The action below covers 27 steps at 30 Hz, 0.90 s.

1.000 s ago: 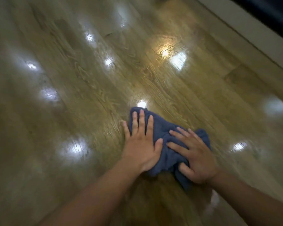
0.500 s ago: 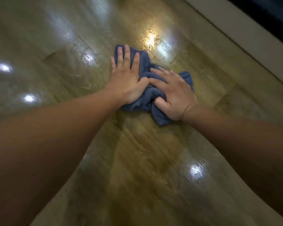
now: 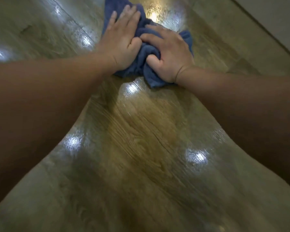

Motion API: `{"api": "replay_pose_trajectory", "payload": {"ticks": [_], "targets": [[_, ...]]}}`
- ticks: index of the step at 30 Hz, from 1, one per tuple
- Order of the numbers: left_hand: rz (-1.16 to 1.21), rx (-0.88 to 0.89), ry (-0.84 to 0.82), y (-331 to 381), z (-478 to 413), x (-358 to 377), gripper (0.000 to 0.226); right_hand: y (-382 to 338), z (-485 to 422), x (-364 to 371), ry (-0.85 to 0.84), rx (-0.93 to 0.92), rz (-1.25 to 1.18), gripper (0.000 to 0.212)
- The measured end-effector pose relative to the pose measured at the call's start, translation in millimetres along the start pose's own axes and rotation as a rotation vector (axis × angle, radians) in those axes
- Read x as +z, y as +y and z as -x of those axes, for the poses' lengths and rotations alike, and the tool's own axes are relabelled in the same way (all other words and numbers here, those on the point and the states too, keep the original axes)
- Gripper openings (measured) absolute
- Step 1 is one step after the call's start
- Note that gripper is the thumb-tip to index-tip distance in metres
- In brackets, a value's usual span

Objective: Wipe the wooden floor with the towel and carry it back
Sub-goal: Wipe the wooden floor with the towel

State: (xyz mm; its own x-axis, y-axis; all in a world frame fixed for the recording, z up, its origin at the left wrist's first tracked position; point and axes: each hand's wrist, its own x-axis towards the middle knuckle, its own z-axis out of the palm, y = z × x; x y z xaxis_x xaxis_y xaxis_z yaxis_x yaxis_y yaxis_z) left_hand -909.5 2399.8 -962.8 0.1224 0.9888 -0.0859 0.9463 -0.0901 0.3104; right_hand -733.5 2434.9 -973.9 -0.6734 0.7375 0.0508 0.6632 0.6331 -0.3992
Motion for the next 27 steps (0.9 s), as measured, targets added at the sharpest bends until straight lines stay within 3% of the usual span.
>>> {"api": "replay_pose_trajectory", "payload": {"ticks": [5,10,15,18,22,25,27], "targets": [[-0.019,-0.223,0.021,18,26,14,0.064,-10,15,-1,-0.045,-0.011,-0.024,0.074],[-0.006,-0.25,0.038,50,82,31,0.077,-27,88,3,0.085,0.013,-0.162,0.063],[-0.047,-0.1,0.012,120,178,64,0.082,-49,229,7,0.246,0.112,-0.284,0.065],[-0.022,-0.005,0.033,185,266,89,0.073,-74,345,3,0.144,0.185,-0.219,0.066],[0.142,0.055,-0.093,277,378,118,0.073,-121,505,4,0.084,0.369,-0.109,0.073],[0.131,0.041,-0.096,288,384,124,0.071,-131,515,13,0.121,0.525,-0.065,0.075],[0.076,0.022,-0.056,278,357,122,0.069,-110,480,10,0.074,0.485,-0.034,0.073]]}}
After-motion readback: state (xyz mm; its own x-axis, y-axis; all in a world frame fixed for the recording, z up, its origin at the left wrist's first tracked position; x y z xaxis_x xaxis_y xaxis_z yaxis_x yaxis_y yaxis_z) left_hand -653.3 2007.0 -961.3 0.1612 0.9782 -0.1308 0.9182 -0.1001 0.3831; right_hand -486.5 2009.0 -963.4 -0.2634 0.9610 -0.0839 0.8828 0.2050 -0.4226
